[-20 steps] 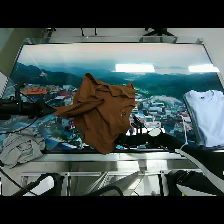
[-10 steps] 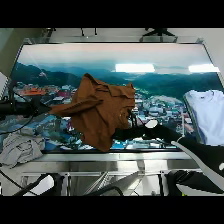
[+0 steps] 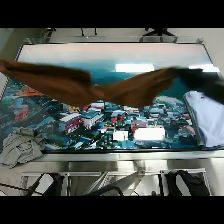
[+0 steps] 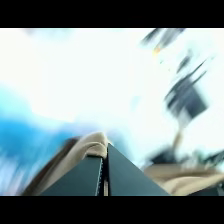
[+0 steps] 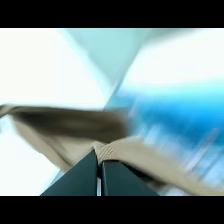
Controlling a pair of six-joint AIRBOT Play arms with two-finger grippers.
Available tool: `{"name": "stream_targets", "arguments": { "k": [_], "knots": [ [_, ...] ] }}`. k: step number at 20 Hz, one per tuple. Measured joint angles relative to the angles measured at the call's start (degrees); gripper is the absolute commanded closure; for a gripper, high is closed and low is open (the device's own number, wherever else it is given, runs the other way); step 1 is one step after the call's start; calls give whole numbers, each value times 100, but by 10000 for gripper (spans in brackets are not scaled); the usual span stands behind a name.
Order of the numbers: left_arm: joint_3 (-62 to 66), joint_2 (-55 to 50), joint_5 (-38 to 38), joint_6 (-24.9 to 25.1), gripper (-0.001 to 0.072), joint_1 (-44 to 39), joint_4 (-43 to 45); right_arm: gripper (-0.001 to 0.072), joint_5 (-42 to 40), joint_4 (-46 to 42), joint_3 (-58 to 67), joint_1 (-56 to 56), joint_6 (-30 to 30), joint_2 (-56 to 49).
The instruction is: Fold the shirts.
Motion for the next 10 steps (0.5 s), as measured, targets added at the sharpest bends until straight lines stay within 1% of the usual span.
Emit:
{"name": "stream_targets", "arguments": {
  "k": [2,4,5,8,10],
  "knots": [
    [66,293,-74,70,701,483,-1154,696,284,2,761,-1086,116,382],
    [101,402,-140,129,701,763,-2055,696,424,13,1338,-1674,170,516],
    [107,400,-168,142,701,828,-2317,696,466,37,1554,-1864,199,518],
    [122,247,-195,190,701,667,-2481,697,649,122,1891,-2070,166,238],
    [127,83,-44,264,701,273,-2142,696,750,140,1963,-1818,15,-131]
  ]
}}
